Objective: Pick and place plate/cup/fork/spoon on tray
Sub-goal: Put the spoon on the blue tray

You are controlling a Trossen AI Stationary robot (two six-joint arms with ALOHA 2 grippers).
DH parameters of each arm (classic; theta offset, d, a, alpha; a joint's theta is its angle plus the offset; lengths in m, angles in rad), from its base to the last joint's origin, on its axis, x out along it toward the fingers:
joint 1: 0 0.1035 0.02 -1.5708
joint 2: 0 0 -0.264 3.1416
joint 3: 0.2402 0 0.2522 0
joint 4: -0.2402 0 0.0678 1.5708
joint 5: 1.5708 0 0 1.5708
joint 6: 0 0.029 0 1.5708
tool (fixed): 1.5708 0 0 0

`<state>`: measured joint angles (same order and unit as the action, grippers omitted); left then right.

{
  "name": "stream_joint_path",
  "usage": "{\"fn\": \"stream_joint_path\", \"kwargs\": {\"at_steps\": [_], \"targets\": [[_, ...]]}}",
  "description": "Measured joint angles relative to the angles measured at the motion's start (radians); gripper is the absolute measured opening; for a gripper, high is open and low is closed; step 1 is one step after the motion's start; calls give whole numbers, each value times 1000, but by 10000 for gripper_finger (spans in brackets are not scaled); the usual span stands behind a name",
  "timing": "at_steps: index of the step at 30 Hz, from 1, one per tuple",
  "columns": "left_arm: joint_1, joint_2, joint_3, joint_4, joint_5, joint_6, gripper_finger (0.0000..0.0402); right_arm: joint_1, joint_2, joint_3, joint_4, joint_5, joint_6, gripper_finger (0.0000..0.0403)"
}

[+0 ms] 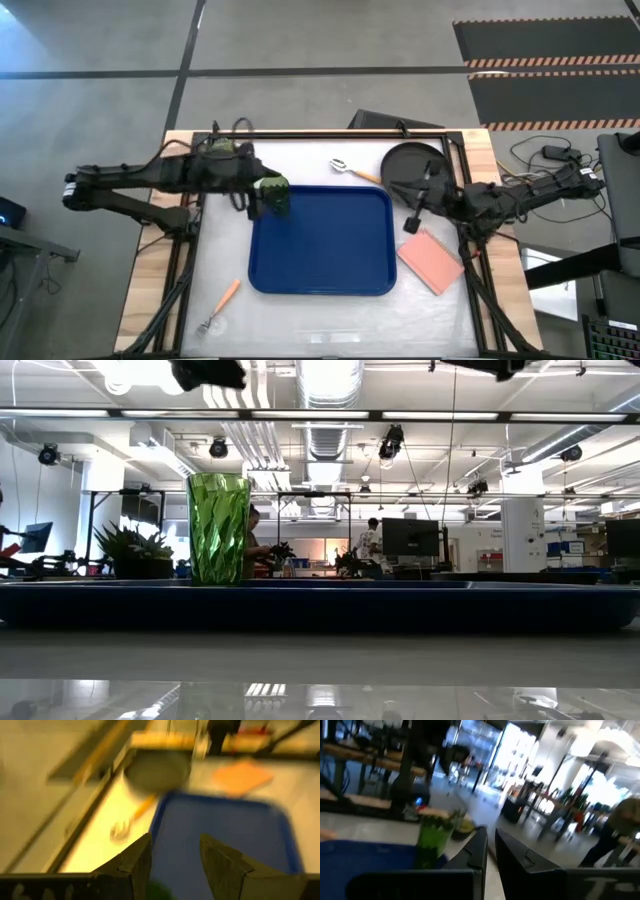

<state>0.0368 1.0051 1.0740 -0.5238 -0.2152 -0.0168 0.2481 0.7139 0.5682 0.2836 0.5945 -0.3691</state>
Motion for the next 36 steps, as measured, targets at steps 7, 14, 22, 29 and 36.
{"fn": "stream_joint_path", "kwargs": {"at_steps": [7,14,22,29,36], "targets": [[-45,-131,-240,381,0,84,146,-49,235,353,-477,4,296,27],[-45,-228,-410,552,1,83,146,-201,481,702,-964,-152,496,27],[-45,-302,-517,612,1,74,146,-409,650,854,-1118,-407,470,27],[-45,-339,-570,611,1,50,146,-576,751,858,-1109,-456,347,27],[-45,-384,-569,622,-1,58,146,-680,870,857,-1095,-547,271,27]]}}
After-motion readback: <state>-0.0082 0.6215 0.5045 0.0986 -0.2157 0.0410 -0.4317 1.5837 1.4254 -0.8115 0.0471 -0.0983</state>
